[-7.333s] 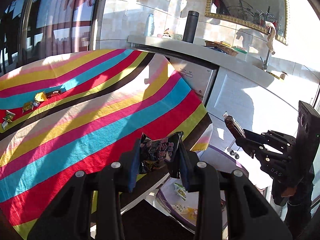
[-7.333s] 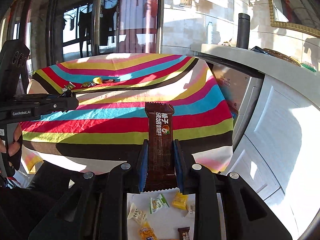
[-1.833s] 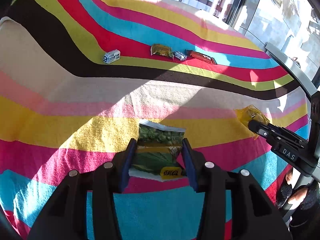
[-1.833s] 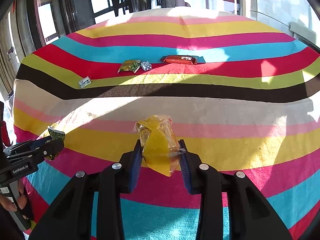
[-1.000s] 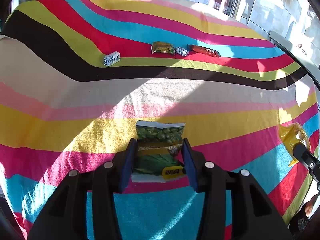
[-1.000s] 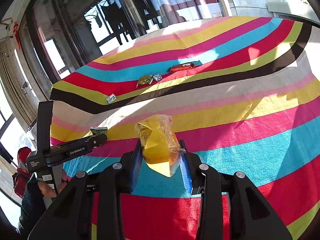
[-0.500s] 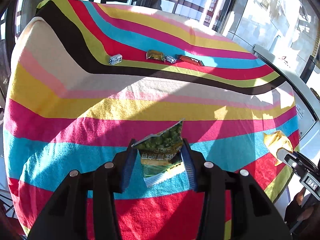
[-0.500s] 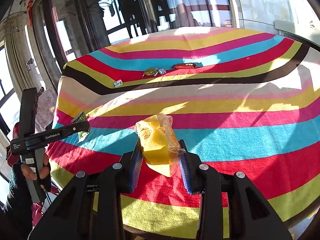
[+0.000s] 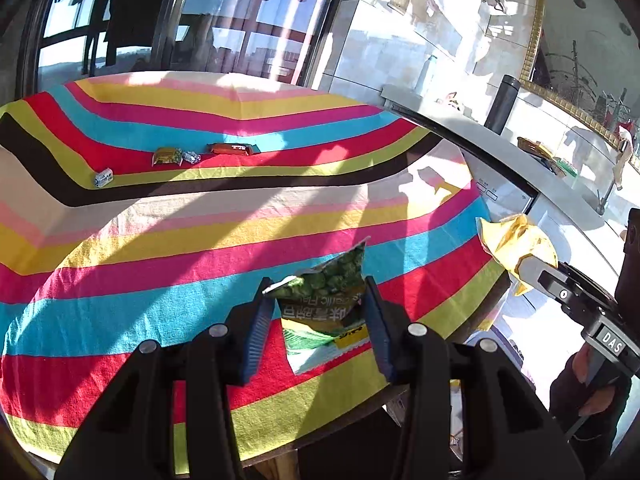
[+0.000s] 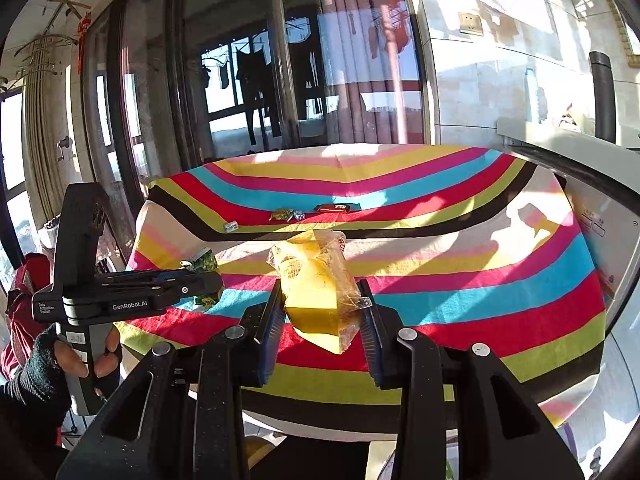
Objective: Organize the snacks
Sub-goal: 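Carry the yellow bread bag and green pea bag to the white box, then open both tools over the box to drop both bags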
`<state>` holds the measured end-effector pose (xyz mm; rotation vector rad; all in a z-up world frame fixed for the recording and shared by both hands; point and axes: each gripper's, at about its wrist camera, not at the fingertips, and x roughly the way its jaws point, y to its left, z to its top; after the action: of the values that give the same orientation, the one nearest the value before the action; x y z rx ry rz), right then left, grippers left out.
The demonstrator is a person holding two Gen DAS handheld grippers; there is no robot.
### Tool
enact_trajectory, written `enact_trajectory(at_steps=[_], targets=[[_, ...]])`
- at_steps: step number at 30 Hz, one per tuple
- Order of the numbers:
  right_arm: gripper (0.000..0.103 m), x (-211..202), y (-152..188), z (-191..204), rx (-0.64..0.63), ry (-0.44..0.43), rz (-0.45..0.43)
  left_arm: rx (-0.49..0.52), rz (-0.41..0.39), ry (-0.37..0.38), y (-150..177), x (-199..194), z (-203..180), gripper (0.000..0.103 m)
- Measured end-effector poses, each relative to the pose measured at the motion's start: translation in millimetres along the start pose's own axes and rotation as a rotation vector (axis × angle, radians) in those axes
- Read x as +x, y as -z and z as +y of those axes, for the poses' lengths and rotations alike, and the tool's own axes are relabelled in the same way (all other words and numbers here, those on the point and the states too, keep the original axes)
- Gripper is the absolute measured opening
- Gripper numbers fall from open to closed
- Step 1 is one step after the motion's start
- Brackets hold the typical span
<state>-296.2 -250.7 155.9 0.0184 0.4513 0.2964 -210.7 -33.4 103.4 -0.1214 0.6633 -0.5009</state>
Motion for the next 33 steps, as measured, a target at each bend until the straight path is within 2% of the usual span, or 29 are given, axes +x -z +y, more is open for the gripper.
enact_trajectory(at_steps=[4, 7, 13, 22, 28, 31, 33], targets=[[0.035, -41, 8, -21, -0.003, 0.102, -0.041, 0.087, 0.024, 0.083, 5, 6, -49, 0.044], [0.035, -59, 25, -41, 0.035, 0.160, -0.040, 0.142, 0.057, 0.137, 13, 15, -82, 0.044], [0.035, -74, 69, -80, 0.125, 0.268, 0.009, 0.280, 0.124, 0.210, 35, 40, -146, 0.045], [0.035, -90, 132, -132, 0.197, 0.496, 0.098, 0.427, 0.302, 0.318, 82, 93, -223, 0.044], [0.035, -90, 166, -161, 0.287, 0.520, 0.150, 0.478, 0.419, 0.364, 112, 129, -260, 0.044], [0.036, -89, 173, -170, 0.330, 0.495, 0.149, 0.499, 0.458, 0.378, 126, 143, -272, 0.044], [0.040, -87, 178, -172, 0.338, 0.473, 0.153, 0.500, 0.479, 0.389, 132, 152, -279, 0.045]])
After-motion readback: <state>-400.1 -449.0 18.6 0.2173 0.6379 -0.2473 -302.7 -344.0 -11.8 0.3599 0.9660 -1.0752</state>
